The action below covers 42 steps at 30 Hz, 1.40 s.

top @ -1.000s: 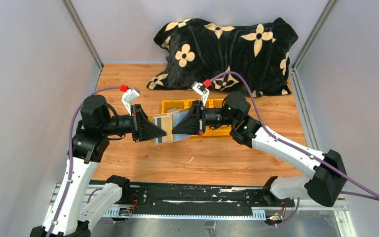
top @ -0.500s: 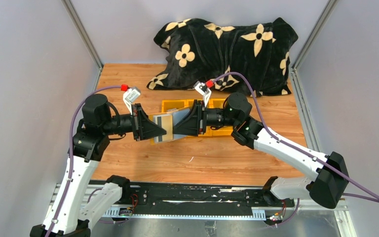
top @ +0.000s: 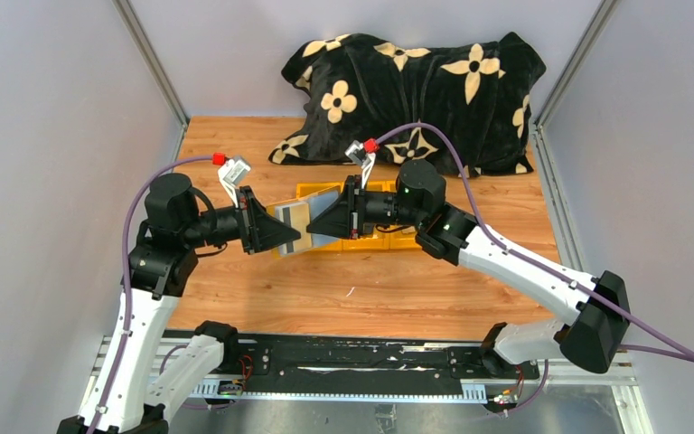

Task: Take the credit cards out of the card holder
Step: Remove the credit card from the card holder.

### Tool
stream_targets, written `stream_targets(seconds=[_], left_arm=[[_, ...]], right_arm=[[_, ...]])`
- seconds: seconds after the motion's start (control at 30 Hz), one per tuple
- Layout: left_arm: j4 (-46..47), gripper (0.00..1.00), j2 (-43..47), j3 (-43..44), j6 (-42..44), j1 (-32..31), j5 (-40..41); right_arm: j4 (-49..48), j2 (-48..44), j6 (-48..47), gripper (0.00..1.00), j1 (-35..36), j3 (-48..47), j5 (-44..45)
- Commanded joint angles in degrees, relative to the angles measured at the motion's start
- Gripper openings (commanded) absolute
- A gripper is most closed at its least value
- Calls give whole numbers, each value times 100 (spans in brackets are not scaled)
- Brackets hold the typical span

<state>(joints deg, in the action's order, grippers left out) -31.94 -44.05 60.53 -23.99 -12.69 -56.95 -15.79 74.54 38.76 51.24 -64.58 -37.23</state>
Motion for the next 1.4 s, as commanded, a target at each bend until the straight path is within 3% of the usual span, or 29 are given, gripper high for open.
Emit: stream_targets(seconds=[0.0, 0.07, 0.4, 0.77, 0.9, 1.03, 1.17, 1.37], left_arm=[[180, 22, 62, 178, -97, -112, -614], [180, 25, 80, 198, -101, -114, -655], [442, 25, 81, 213, -458, -111, -1104], [474, 27, 99, 262, -551, -111, -1281], [376, 1, 133, 290, -381, -110, -969], [314, 0, 118, 332, -289, -111, -891], [233, 0, 111, 338, -213, -109, -826], [215, 0, 87, 336, -193, -110, -670]], right_arm=[[77, 129, -209, 6, 272, -265, 613], [76, 44, -229, 0, 272, -215, 625], [-1154, -327, 354, 0, -67, 527, -390], [-1125, -676, 364, 0, -252, 853, -484], [-1175, -711, 405, 0, -264, 869, -498], [-1346, -679, 514, 0, -264, 890, -595], [-1622, -651, 705, 27, -236, 927, -830], [-1722, -586, 621, 37, -72, 848, -847]])
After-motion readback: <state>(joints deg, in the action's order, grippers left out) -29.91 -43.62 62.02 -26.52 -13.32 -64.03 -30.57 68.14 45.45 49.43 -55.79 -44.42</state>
